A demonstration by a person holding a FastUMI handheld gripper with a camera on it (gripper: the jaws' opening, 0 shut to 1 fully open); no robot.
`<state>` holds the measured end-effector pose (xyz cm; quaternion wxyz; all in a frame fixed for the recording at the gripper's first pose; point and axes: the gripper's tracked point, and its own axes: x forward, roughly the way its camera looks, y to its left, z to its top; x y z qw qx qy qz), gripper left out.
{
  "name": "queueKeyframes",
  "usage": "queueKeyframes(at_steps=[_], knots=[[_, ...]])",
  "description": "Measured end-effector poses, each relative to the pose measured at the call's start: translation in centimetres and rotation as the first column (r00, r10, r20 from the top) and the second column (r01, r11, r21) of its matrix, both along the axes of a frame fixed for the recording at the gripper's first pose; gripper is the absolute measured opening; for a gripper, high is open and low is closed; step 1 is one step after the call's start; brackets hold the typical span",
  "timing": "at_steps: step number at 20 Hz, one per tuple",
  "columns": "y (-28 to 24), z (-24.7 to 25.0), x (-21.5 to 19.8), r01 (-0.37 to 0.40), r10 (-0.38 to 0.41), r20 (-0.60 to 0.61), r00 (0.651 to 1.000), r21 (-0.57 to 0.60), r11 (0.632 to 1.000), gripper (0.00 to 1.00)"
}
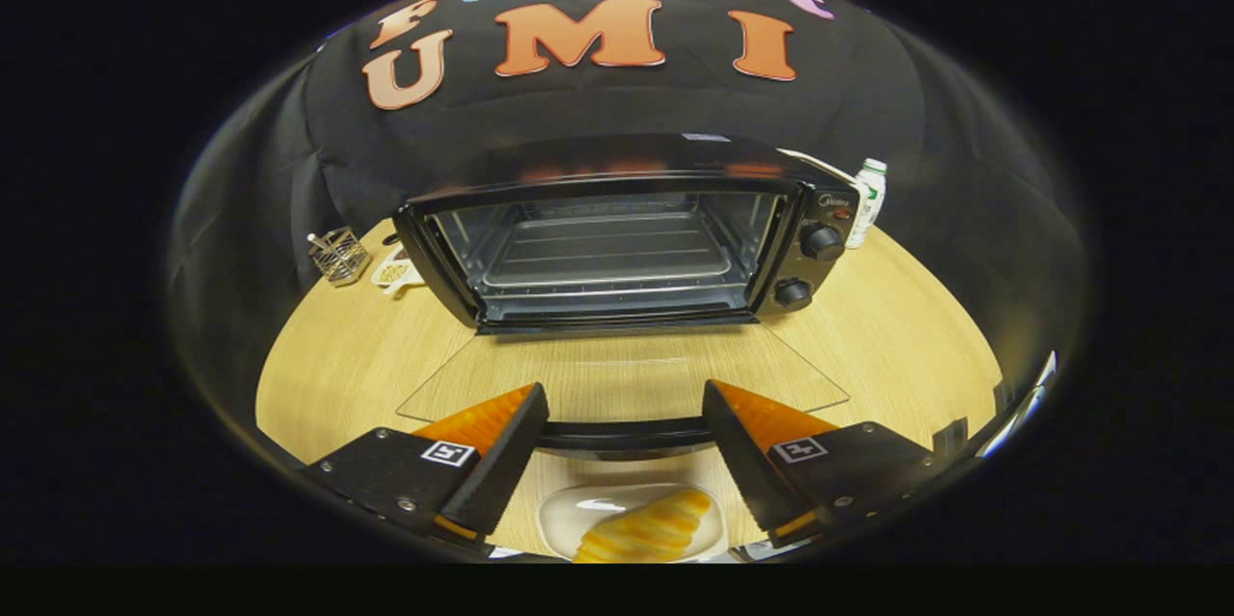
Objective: Open the toaster oven, put the food inside, and close the toaster oven door.
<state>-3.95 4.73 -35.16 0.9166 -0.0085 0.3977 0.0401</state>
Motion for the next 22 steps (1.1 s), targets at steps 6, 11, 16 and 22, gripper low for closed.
queueKeyframes(at_steps=[6, 11, 16, 22], knots=[[-0.4, -1.8, -1.1, 0.007, -0.008, -0.039, 0.999, -0.011, 1.000, 0.96], [-0.9, -3.2, -1.7, 0.027, -0.028, -0.071, 0.997, -0.009, 1.000, 0.96], [-1.0, -5.6, -2.3, 0.027, -0.031, -0.122, 0.992, -0.038, 0.999, 0.97], [-1.3, -6.2, -1.2, 0.055, -0.058, -0.096, 0.994, -0.041, 0.998, 0.97]])
